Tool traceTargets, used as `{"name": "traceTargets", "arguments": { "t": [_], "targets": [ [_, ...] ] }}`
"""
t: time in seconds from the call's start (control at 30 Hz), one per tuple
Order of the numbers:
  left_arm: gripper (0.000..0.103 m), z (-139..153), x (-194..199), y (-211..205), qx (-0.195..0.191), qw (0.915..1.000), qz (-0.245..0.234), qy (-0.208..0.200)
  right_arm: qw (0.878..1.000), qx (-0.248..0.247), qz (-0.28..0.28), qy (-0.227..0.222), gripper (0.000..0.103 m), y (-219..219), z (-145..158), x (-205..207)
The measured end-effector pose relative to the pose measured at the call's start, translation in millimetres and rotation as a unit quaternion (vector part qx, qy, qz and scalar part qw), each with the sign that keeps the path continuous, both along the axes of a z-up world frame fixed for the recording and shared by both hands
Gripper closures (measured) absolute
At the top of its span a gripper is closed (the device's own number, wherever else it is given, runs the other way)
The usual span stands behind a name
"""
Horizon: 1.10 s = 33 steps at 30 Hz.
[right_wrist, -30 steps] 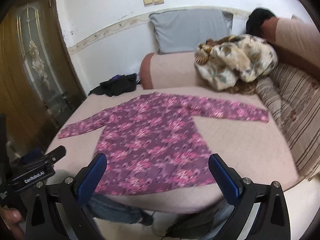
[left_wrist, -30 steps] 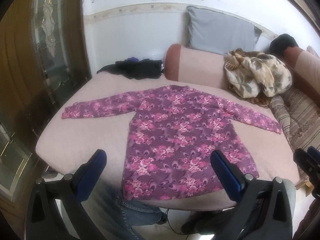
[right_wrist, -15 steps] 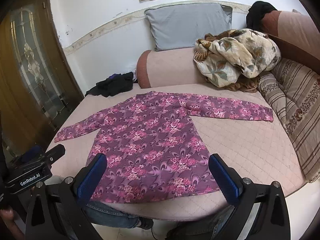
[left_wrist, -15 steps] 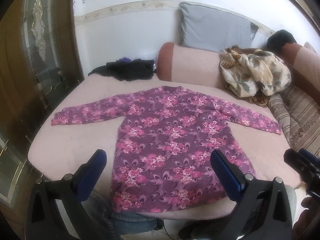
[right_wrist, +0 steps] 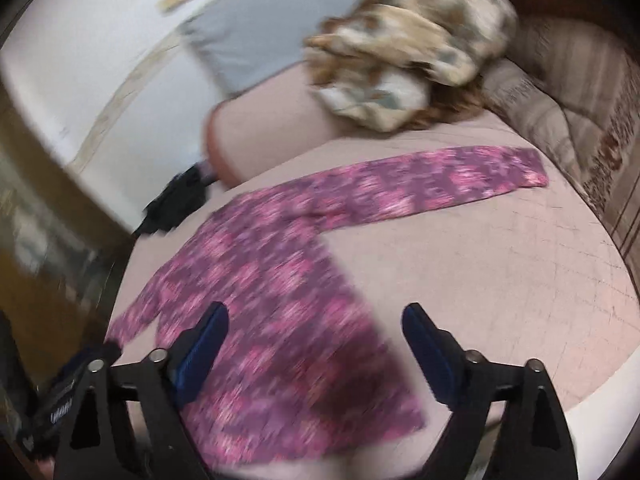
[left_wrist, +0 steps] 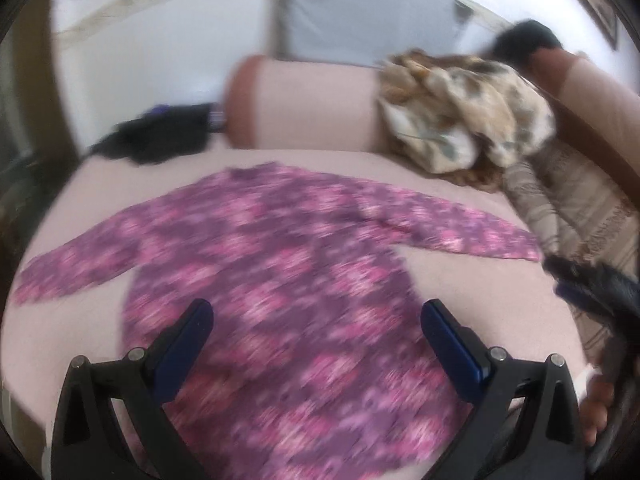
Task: Fold small clothes
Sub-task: 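Grasp the sleeve cuff with the right gripper and lift it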
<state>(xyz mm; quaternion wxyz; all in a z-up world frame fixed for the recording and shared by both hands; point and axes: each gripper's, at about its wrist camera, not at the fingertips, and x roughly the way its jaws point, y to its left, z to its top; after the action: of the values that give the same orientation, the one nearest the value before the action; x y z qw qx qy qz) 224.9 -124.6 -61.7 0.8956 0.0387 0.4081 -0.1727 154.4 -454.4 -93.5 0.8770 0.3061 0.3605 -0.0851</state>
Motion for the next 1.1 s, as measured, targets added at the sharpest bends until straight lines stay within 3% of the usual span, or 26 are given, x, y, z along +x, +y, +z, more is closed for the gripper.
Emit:
{"name": "traceTargets", "arguments": {
  "t": [0.17, 0.3, 0.47, 0.63, 0.67, 0.7, 0.73, 0.8, 0.9, 1.0, 1.1],
  "targets": [
    [0.000, -20, 63, -36, -0.005, 0.9996, -0.021, 0.018, 0.992, 0.076, -0.101, 0.020, 0.020, -116, -20, 54],
    [0.000, -55, 90, -29, -0.024, 0.9986, -0.019, 0.042, 0.970, 0.131, -0.200, 0.051, 0.032, -195, -69, 83],
    [0.000, -108, 103, -9, -0.014, 0.9945, -0.003, 0.104, 0.950, 0.168, -0.252, 0.081, 0.039, -227, -126, 74],
    [0.000, -119, 109, 4, -0.034, 0.9897, 0.015, 0.138, 0.945, 0.198, -0.261, 0.026, 0.049, -256, -146, 74],
    [0.000, -117, 108, 5, -0.036, 0.9900, 0.015, 0.136, 0.945, 0.195, -0.263, 0.023, 0.057, -257, -148, 74],
    [0.000, -114, 107, 5, -0.037, 0.9903, 0.015, 0.133, 0.945, 0.186, -0.266, 0.028, 0.066, -258, -150, 75],
    [0.000, -111, 105, 7, -0.038, 0.9907, 0.016, 0.129, 0.945, 0.173, -0.275, 0.036, 0.088, -259, -150, 74],
    [0.000, -103, 104, 11, -0.045, 0.9912, 0.016, 0.123, 0.943, 0.173, -0.282, 0.019, 0.091, -257, -148, 69],
    [0.000, -84, 104, 20, -0.054, 0.9927, 0.026, 0.105, 0.956, 0.100, -0.275, -0.014, 0.092, -240, -115, 72],
    [0.000, -60, 105, 36, -0.070, 0.9930, 0.041, 0.086, 0.979, -0.032, -0.181, -0.089, 0.092, -175, -42, 88],
    [0.000, -40, 101, 64, -0.086, 0.9913, 0.067, 0.073, 0.979, -0.133, -0.070, -0.136, 0.092, -84, 15, 99]
  ]
}}
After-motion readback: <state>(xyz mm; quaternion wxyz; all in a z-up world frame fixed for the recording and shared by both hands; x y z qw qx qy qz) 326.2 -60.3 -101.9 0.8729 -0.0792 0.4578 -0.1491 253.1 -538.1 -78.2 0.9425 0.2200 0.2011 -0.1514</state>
